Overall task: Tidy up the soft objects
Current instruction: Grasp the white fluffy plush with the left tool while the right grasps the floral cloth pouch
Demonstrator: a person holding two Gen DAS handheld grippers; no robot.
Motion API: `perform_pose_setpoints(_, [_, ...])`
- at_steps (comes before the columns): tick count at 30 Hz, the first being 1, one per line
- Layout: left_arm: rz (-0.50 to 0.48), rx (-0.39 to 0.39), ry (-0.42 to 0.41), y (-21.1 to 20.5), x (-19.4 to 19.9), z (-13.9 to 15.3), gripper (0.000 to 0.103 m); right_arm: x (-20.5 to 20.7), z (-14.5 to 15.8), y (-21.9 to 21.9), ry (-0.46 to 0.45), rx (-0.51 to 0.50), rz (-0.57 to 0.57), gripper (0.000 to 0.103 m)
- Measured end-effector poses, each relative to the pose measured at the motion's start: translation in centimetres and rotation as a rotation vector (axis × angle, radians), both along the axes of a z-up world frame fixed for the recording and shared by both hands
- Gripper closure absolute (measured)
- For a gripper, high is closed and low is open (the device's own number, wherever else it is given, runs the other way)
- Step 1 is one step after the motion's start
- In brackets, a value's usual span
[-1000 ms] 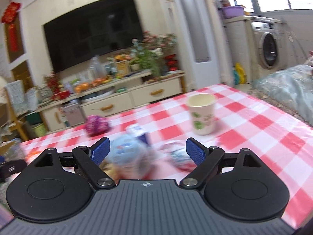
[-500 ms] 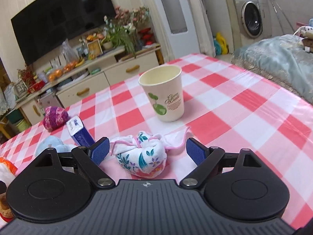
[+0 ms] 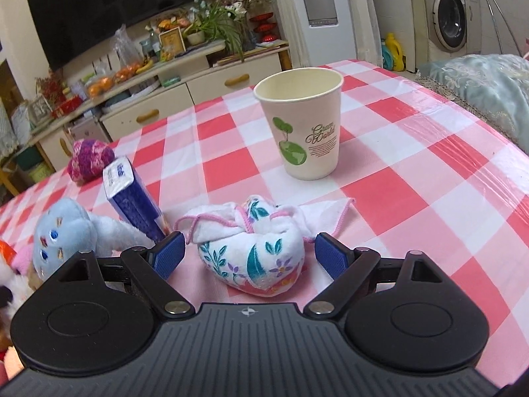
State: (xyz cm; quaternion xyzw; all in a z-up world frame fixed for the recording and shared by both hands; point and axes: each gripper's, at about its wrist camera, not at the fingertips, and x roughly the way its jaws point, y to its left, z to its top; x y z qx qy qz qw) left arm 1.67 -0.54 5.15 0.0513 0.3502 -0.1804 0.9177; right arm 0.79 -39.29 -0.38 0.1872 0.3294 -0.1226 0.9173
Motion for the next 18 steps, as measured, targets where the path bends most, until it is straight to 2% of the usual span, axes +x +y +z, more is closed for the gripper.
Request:
perform_pose_setpoints(4, [0.008, -0.022, 0.008, 0.4, 0.2, 0.0, 0.052, 0.1, 0.1, 0.3, 0.003, -0.043, 0.005, 0.004])
perform_pose_setpoints(6, [0.013, -0.032, 0.011, 0.7, 0.3, 0.0, 0.053, 0.3, 0.0, 0.1, 0.007, -0.039, 0.010, 0.018])
perform_pose_setpoints(7, [0.017, -0.038, 0.013, 0.7, 0.4, 0.0, 0.053, 0.4, -0.1, 0.1, 0.005, -0.033, 0.013, 0.019])
perform_pose_setpoints(12, [0.027, -0.057, 0.017, 1.0, 0.6, 0.0, 0.057, 0.9, -0.1, 0.6, 0.000, -0.066, 0.020, 0.022])
perform_pose_setpoints(18, [0.047, -0.097, 0.021, 1.4, 0.5, 0.3, 0.064, 0.7, 0.0, 0.4, -0.028, -0.021, 0.023, 0.023])
